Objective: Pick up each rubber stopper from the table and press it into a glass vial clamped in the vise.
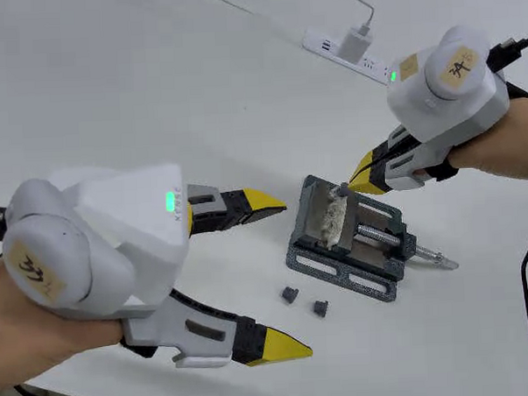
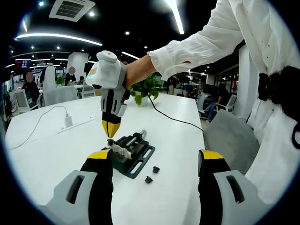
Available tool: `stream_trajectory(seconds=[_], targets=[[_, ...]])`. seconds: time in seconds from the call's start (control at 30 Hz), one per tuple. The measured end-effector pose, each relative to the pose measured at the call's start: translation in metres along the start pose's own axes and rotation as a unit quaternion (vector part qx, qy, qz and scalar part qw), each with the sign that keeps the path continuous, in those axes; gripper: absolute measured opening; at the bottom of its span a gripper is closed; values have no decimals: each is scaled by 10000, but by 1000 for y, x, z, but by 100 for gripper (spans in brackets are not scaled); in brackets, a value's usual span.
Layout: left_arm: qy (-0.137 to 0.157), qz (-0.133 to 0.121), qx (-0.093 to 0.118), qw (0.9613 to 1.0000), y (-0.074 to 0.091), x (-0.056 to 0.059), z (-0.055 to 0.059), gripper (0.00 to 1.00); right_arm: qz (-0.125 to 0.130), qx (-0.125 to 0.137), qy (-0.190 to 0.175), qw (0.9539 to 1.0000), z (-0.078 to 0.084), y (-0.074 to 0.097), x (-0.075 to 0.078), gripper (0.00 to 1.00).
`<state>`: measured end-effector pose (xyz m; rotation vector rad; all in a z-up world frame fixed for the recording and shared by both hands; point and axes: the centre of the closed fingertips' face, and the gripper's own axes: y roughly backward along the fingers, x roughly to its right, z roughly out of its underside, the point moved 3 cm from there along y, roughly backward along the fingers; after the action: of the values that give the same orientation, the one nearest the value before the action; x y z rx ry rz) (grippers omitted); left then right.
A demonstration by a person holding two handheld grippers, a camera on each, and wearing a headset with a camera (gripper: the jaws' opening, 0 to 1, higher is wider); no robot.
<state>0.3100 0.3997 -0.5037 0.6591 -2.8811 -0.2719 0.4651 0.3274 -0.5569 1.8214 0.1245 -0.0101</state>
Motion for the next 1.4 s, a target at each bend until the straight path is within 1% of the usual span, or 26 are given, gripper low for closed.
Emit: stream_trajectory(seconds=[0.47,0.5,0.6,0.73,0.87,0.93,1.03,1.23,1.4], targets=[[25,-7,-6,10000,0,0,2,73,-43,-2,13,10000,0,-3,-8,0],[24,-8,-11,10000,0,0,2,73,-53,-1,-6,10000,0,-4,-6,0],[34,-15,18,10000,0,-1,1,73,-51,-4,18,10000,0,-4,-6,0],[32,-19,34,10000,-1,-1,0,73,-30,-27,37,10000,2,-6,-3,0],[29,-12,48,10000,-2,-1,-1,73,-18,-50,53,10000,0,-6,-4,0],[25,-10,53,10000,-2,-1,-1,73,-17,-46,69,10000,1,-6,-2,0],[28,-16,56,10000,-2,-1,-1,73,-19,-47,62,10000,0,-6,-4,0],[27,-21,77,10000,-3,-1,-2,73,-1,-131,104,9999,-3,-6,-8,0],[16,-10,88,10000,-4,0,-3,72,-5,-114,80,9999,-2,-7,-7,0]])
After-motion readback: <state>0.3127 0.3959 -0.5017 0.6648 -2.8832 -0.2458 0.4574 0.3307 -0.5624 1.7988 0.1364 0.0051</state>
